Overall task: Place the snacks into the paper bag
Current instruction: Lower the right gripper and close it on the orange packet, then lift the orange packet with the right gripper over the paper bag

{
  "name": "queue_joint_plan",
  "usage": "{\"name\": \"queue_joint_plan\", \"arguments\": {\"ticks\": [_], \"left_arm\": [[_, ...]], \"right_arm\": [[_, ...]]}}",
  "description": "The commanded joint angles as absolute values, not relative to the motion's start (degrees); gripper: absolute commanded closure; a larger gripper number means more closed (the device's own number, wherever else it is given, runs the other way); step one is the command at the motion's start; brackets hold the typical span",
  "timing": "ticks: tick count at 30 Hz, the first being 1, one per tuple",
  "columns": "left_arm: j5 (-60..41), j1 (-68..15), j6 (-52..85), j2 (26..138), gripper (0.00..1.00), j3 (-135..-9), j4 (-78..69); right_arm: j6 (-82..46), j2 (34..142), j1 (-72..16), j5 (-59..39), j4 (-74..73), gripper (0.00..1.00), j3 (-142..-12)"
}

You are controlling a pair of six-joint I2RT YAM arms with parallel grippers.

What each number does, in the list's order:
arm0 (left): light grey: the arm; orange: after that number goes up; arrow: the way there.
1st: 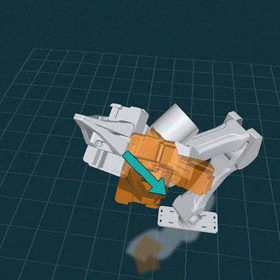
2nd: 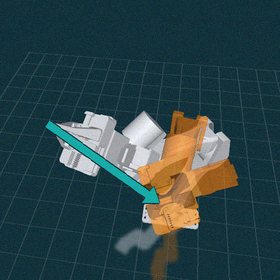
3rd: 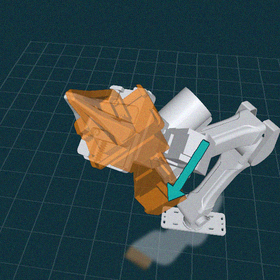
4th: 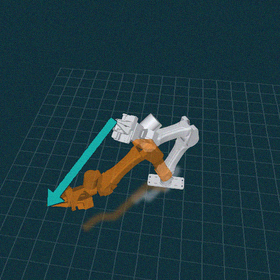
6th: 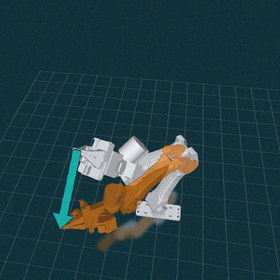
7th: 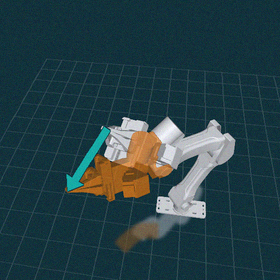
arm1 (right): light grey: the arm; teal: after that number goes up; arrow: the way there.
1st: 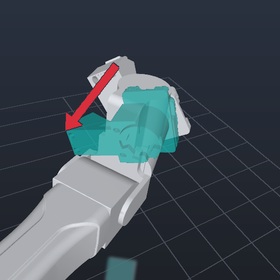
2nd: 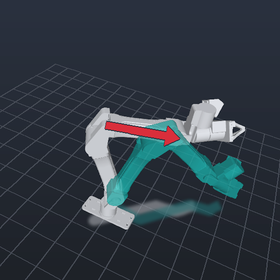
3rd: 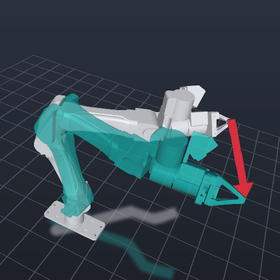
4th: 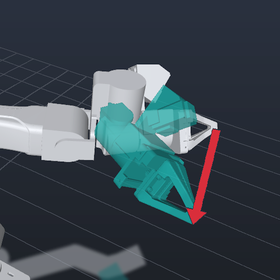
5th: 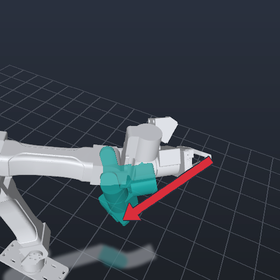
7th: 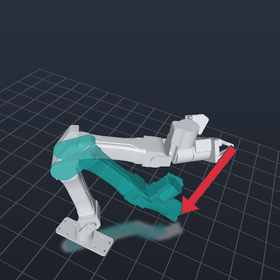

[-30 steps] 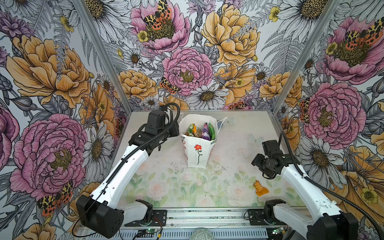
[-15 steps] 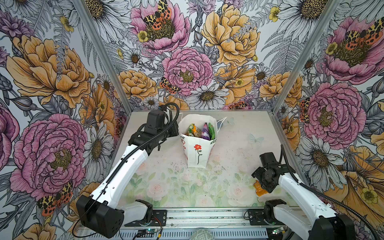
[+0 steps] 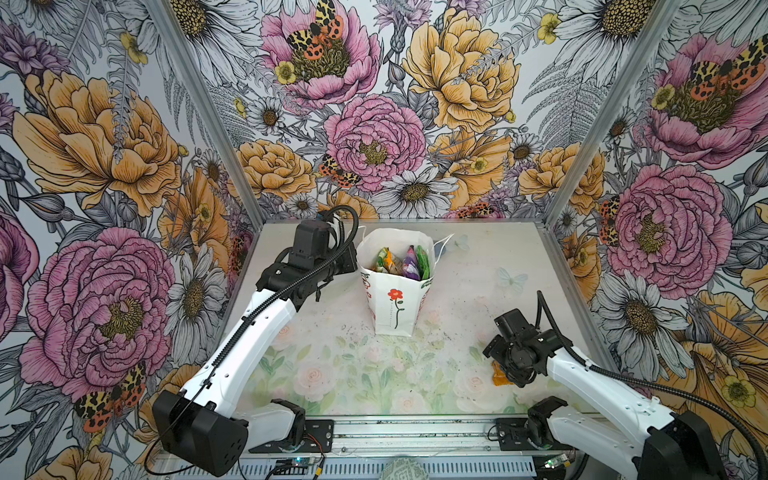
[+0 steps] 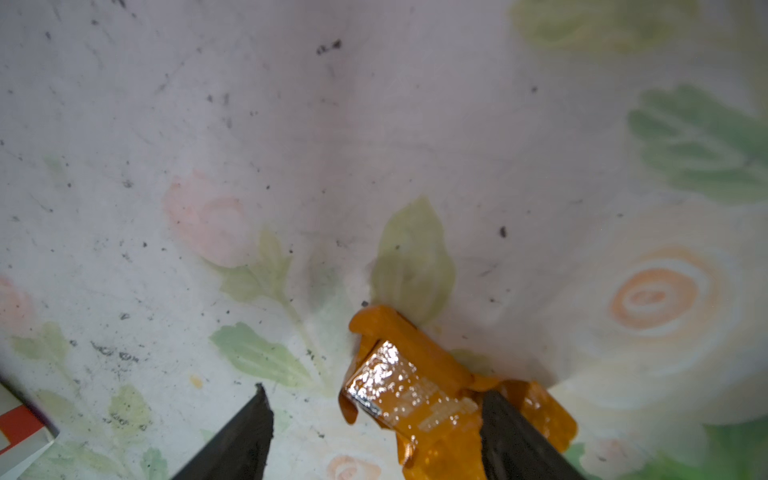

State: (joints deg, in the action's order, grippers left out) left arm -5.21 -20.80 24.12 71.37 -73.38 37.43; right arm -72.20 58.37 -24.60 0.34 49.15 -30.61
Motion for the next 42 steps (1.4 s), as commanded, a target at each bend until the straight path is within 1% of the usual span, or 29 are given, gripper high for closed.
{"name": "queue_joint_plan", "arguments": {"ticks": [1,4,7,12,20,22,25,28,32,37,42], "left_arm": [[-4.9,-19.8,24.7,70.2,1.0,-75.8,33.1],[-4.7,-19.7,24.6,70.1,1.0,-75.8,33.1],[-4.9,-19.5,24.7,70.0,1.0,-75.8,33.1],[-5.0,-19.4,24.7,69.9,1.0,-75.8,33.1],[-5.0,-19.4,24.8,69.9,1.0,-75.8,33.1],[-5.1,-19.4,24.8,70.0,1.0,-75.8,33.1],[-5.2,-19.4,24.8,70.2,1.0,-75.8,33.1],[-5.3,-19.4,24.8,70.2,1.0,-75.9,33.1],[-5.3,-19.3,24.9,70.1,1.0,-75.8,33.1],[-5.3,-19.3,24.8,70.1,1.0,-75.8,33.0],[-5.6,-19.1,24.8,70.3,1.0,-76.0,33.1]], "right_arm": [[-74.8,62.4,-28.3,1.0,45.1,0.19,-36.0],[-72.3,66.9,-32.7,2.4,45.2,0.18,-41.2],[-66.8,69.7,-34.0,3.6,47.4,0.18,-45.3],[-57.3,71.3,-33.0,8.0,54.5,0.18,-48.5],[-51.2,71.7,-29.2,10.4,60.1,0.19,-47.2],[-48.2,72.2,-27.7,9.6,59.8,0.19,-46.6],[-42.2,71.9,-28.1,5.3,57.6,0.18,-45.8],[-41.2,71.2,-28.8,1.3,55.7,0.17,-43.8],[-43.6,74.2,-28.4,3.3,55.9,0.16,-41.2],[-44.3,75.6,-29.2,2.2,52.2,0.16,-39.5],[-44.7,76.5,-31.5,1.6,51.4,0.17,-40.0]]}}
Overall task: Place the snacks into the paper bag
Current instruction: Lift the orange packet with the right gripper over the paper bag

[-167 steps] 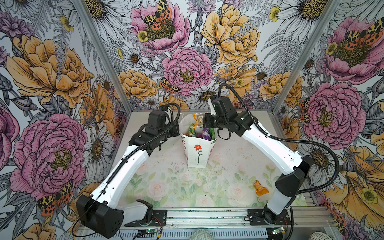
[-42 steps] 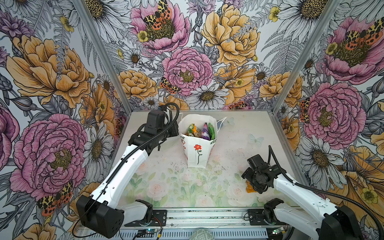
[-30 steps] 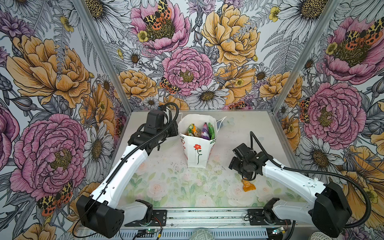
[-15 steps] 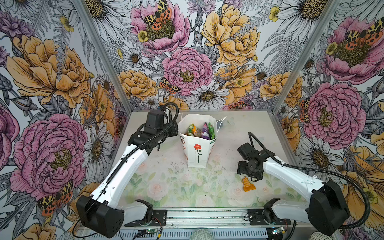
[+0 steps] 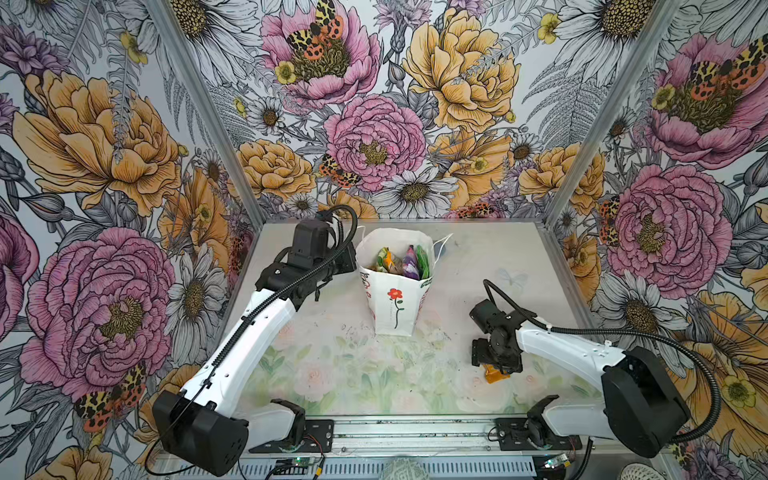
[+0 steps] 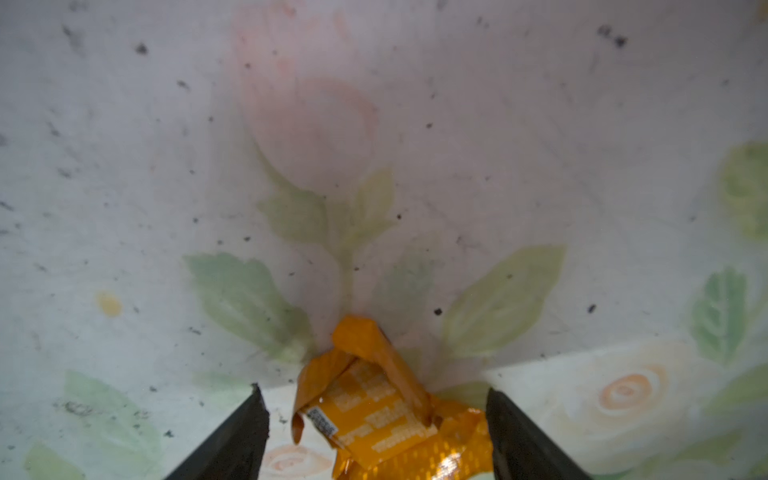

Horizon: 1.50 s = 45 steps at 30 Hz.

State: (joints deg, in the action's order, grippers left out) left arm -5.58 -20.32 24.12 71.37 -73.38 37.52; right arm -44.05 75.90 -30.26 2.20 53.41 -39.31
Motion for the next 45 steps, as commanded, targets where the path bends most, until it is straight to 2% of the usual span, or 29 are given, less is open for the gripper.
{"name": "queue_joint_plan", "arguments": {"ticks": [1,7,17,21,29,35,45], "left_arm": [[-5.7,-19.1,24.9,70.1,1.0,-75.9,33.1],[-5.6,-18.8,24.9,70.0,1.0,-75.9,33.1],[-6.0,-18.7,25.0,69.9,1.0,-75.9,33.0],[-6.1,-18.6,25.1,70.0,1.0,-75.9,33.1],[-5.8,-18.6,25.0,70.4,1.0,-75.9,33.1],[-6.1,-18.7,24.9,70.7,1.0,-75.9,33.1],[-5.4,-18.7,24.7,70.2,1.0,-75.8,33.0]], "right_arm": [[-44.7,76.7,-31.9,1.6,51.4,0.18,-40.2],[-46.5,78.7,-34.3,0.2,50.0,0.27,-40.5],[-48.0,80.7,-35.6,1.5,47.7,0.62,-40.5],[-48.3,79.3,-35.6,1.8,47.5,0.7,-40.8],[-46.3,73.0,-34.7,-0.4,48.8,0.77,-45.5],[-42.1,67.9,-34.4,0.1,52.3,0.77,-59.8],[-38.9,73.3,-34.7,-0.8,54.4,0.78,-84.7]]}}
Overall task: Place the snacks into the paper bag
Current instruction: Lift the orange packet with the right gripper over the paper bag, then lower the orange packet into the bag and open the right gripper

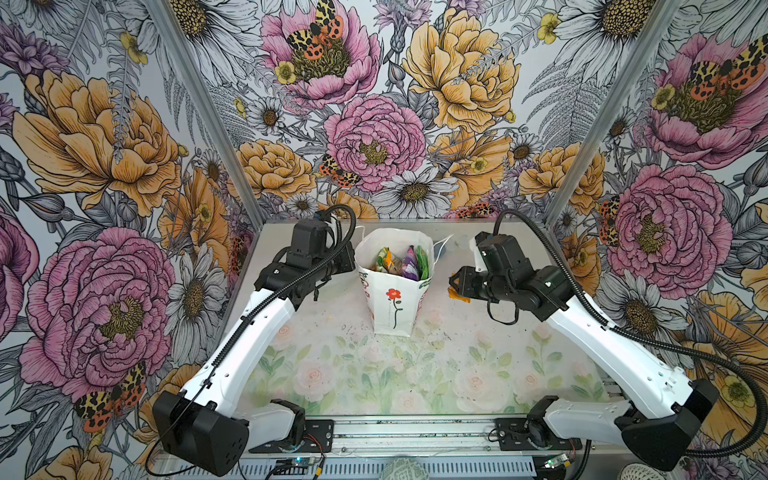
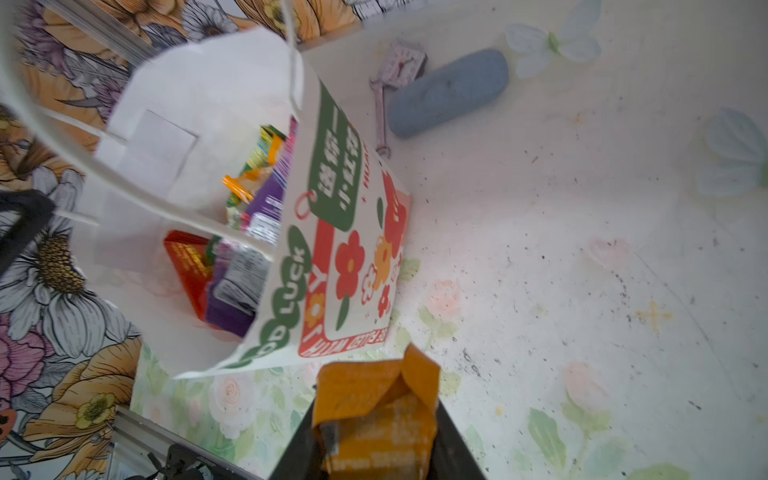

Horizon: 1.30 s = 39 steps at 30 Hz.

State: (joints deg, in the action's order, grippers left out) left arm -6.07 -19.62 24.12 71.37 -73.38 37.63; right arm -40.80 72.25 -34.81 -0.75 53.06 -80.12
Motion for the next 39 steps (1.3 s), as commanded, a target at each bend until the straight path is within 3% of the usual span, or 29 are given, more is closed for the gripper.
{"name": "queue_joint_plan", "arguments": {"ticks": [1,17,39], "left_arm": [[-5.4,-18.7,24.7,70.2,1.0,-75.8,33.0],[-6.4,-18.6,24.8,70.3,1.0,-76.1,33.1],[-7.0,-18.6,25.0,70.3,1.0,-76.1,33.1]], "right_arm": [[-38.9,73.7,-34.8,-0.5,54.4,0.79,-86.3],[-32.9,89.4,-39.4,2.9,52.3,0.8,-111.3],[-28.7,112.0,-43.1,2.5,57.5,0.79,-127.1]]}}
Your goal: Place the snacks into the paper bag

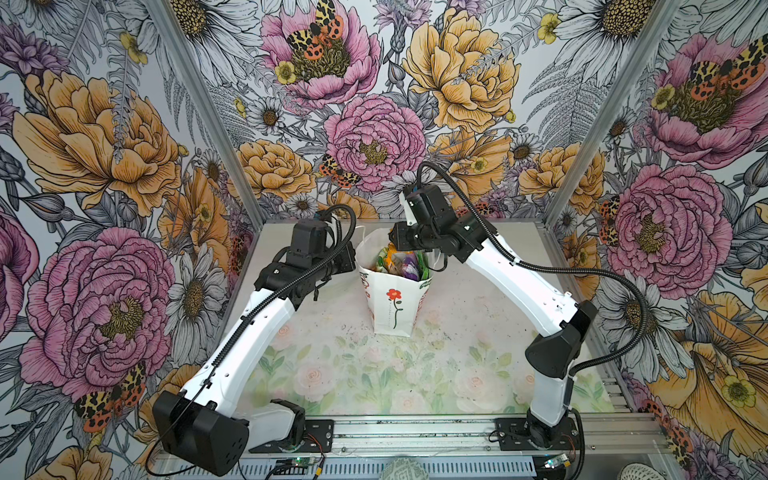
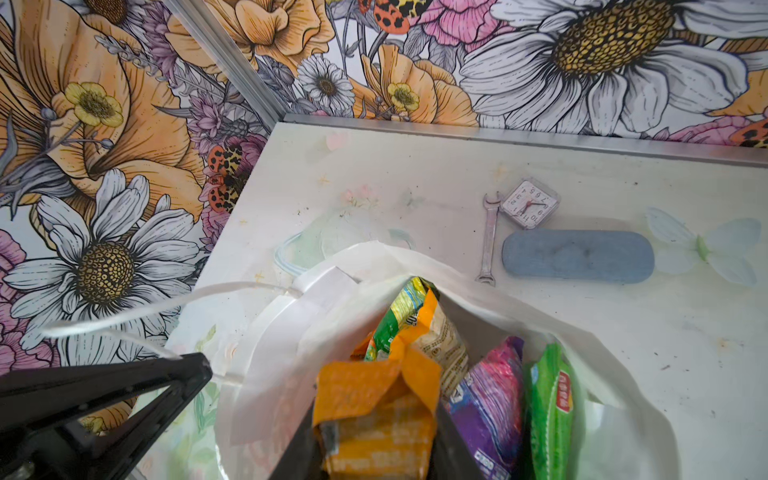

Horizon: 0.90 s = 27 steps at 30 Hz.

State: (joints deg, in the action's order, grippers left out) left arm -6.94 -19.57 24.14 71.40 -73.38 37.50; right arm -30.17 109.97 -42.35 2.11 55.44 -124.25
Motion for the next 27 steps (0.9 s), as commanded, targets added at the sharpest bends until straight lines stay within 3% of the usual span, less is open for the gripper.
{"name": "queue_joint_plan", "arguments": {"ticks": [1,12,20,27], "left_arm": [[-7.1,-18.6,25.0,70.3,1.0,-76.1,33.1],[-7.0,-18.6,25.1,70.2,1.0,-76.1,33.1],[-6.9,-18.6,25.0,70.2,1.0,-76.1,33.1],[-6.8,-18.5,25.0,70.1,1.0,-76.0,33.0]], "right_arm": [[-28.7,112.9,-43.2,2.5,58.1,0.79,-127.6],[-28.7,116.5,-44.5,1.8,60.8,0.76,-130.5],[-28.7,115.9,-44.7,3.6,63.2,0.47,-132.3],[-28.0,112.9,-44.7,10.8,71.6,0.43,-135.2]]}}
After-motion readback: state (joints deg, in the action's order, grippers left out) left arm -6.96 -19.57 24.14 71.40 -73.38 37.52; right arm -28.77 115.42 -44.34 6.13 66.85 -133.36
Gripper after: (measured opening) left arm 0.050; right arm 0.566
